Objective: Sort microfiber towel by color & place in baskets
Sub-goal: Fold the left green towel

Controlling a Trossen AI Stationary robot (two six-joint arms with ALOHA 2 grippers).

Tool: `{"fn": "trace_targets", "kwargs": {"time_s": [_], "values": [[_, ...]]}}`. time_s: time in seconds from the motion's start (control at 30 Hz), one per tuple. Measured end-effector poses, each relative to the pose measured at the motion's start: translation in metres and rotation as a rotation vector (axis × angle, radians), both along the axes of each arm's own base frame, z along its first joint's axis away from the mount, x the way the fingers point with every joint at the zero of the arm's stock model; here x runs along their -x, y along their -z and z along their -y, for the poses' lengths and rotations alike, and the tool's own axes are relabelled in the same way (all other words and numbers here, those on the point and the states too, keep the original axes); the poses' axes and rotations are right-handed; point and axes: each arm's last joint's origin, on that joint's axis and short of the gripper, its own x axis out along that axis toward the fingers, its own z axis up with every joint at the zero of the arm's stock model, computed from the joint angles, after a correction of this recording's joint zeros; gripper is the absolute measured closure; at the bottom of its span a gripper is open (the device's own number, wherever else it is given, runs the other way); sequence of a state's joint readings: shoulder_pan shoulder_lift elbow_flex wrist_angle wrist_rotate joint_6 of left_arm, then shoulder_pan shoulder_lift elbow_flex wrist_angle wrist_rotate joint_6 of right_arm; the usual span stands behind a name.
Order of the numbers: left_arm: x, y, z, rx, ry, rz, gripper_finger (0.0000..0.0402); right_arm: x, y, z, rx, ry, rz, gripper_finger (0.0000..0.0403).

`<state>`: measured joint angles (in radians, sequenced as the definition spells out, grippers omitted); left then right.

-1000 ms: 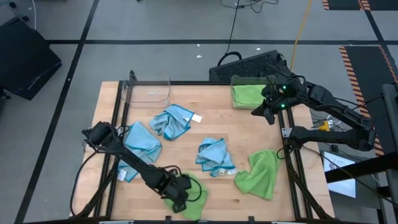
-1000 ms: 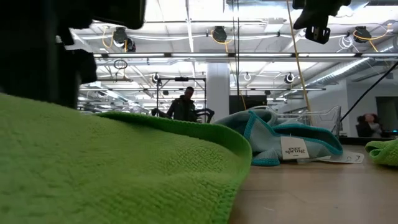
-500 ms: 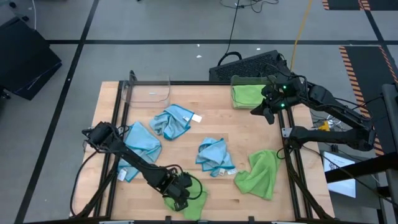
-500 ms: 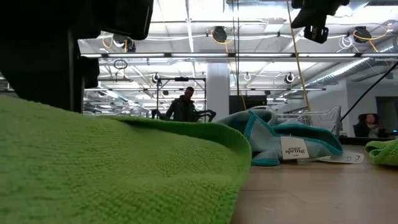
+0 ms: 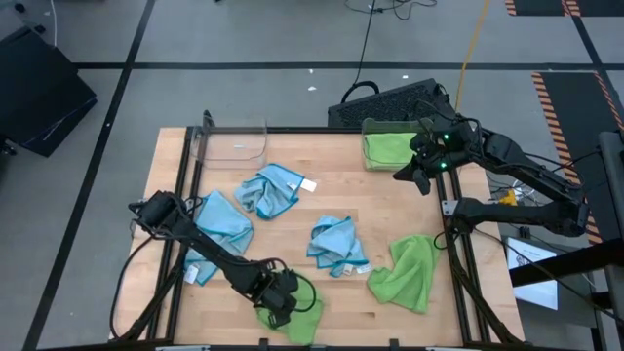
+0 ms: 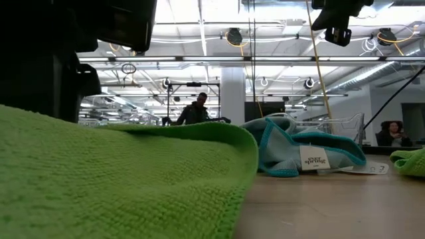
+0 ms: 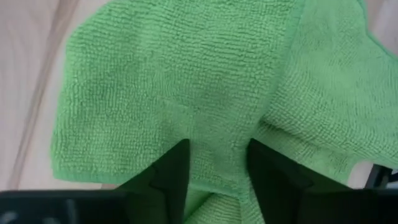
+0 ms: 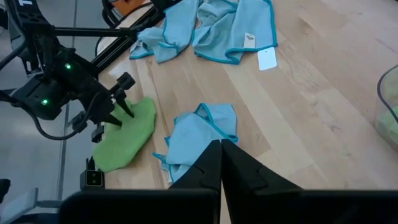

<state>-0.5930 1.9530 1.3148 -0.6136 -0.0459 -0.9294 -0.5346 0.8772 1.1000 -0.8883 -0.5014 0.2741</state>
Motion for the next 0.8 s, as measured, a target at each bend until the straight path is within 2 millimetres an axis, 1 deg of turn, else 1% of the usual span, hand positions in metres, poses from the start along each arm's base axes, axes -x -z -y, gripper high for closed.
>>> {"fn": "trace_targets", "kwargs": {"time_s": [0.07, 0.2, 0.23, 0.3, 0.37, 0.5, 0.63, 0.8], "values": [[-0.001, 0.000, -0.001, 0.007, 0.004, -0.004, 0.0284, 0.000, 0.000, 0.000, 0.001, -0.001, 0.000, 0.0403], [-0.005, 0.000, -0.008, 0.034, -0.001, -0.023, 0.0371, 0.000, 0.000, 0.000, 0.009, -0.006, 0.001, 0.0403], [-0.006, 0.000, -0.010, 0.043, -0.003, -0.028, 0.0386, 0.000, 0.000, 0.000, 0.013, -0.009, 0.001, 0.0403], [-0.008, -0.002, -0.017, 0.045, -0.010, -0.039, 0.0390, 0.000, 0.000, 0.000, 0.023, -0.015, 0.002, 0.0403], [-0.009, -0.009, -0.026, 0.039, -0.023, -0.048, 0.0390, 0.000, 0.000, 0.000, 0.028, -0.017, 0.005, 0.0403], [-0.004, -0.032, -0.053, -0.002, -0.076, -0.069, 0.0396, -0.002, -0.001, 0.002, 0.038, -0.016, 0.018, 0.0403], [0.005, -0.068, -0.087, -0.018, -0.148, -0.045, 0.0397, -0.006, 0.000, 0.004, 0.037, -0.014, 0.013, 0.0403], [0.015, -0.113, -0.129, 0.023, -0.220, 0.088, 0.0396, -0.013, 0.004, 0.009, 0.051, 0.034, -0.017, 0.0403]]}}
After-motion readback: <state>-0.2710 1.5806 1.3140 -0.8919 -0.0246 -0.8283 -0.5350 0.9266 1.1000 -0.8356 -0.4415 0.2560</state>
